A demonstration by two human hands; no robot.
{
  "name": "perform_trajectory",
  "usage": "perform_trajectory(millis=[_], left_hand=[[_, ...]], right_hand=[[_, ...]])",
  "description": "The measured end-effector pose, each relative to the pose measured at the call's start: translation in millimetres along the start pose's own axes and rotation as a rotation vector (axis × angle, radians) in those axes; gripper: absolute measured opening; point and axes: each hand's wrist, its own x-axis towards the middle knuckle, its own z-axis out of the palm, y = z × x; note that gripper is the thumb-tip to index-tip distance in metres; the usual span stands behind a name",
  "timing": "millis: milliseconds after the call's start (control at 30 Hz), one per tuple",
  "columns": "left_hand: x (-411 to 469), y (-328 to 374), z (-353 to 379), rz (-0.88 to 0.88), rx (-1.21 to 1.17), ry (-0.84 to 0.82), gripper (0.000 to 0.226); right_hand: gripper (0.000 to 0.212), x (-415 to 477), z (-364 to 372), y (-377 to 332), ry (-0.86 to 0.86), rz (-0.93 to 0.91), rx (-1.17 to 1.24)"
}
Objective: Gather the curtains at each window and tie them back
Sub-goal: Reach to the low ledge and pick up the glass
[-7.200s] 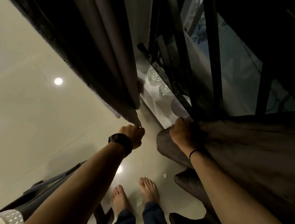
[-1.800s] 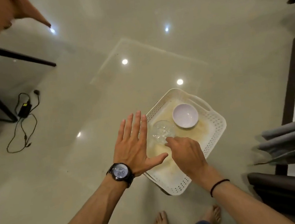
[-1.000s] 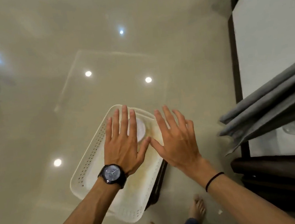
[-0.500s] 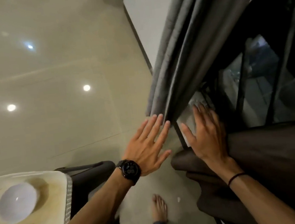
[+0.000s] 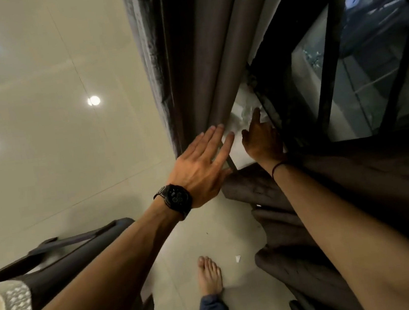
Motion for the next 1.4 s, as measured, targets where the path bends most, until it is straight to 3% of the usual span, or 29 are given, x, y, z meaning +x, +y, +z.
perform_trajectory(millis=[133, 400, 567, 800, 967, 1100, 1233, 1400], left_hand=[[-14, 4, 15, 0.004, -0.001, -0.017, 0.074], [-43, -2, 11, -0.006, 0.011, 0.107, 0.07], [-62, -9, -3, -0.059, 0.009, 0.138, 0.067], [-117, -10, -61, -0.152, -0.022, 0.229, 0.066], [-196, -22, -121, -0.306, 0.019, 0.287, 0.064], [-287, -28, -163, -0.48, 0.055, 0.352, 0.065], [-392, -25, -186, -0.657, 0.106, 0.384, 0.068], [-508, -11, -198, -0.924, 0.135, 0.432, 0.067]], right_hand=[[0.057, 26, 20, 7, 0.003, 0.047, 0.044], [0.03, 41, 28, 5, 0.202, 0.031, 0.108], [0.025, -3, 26, -5, 0.263, 0.008, 0.156], [0.025, -124, -17, -46, 0.443, -0.038, 0.436], [0.025, -228, -57, -94, 0.543, -0.196, 0.596], [0.029, -306, -68, -142, 0.504, -0.345, 0.63], [0.008, -393, -74, -207, 0.552, -0.694, 0.564], [0.021, -474, -29, -258, 0.341, -1.163, 0.496]])
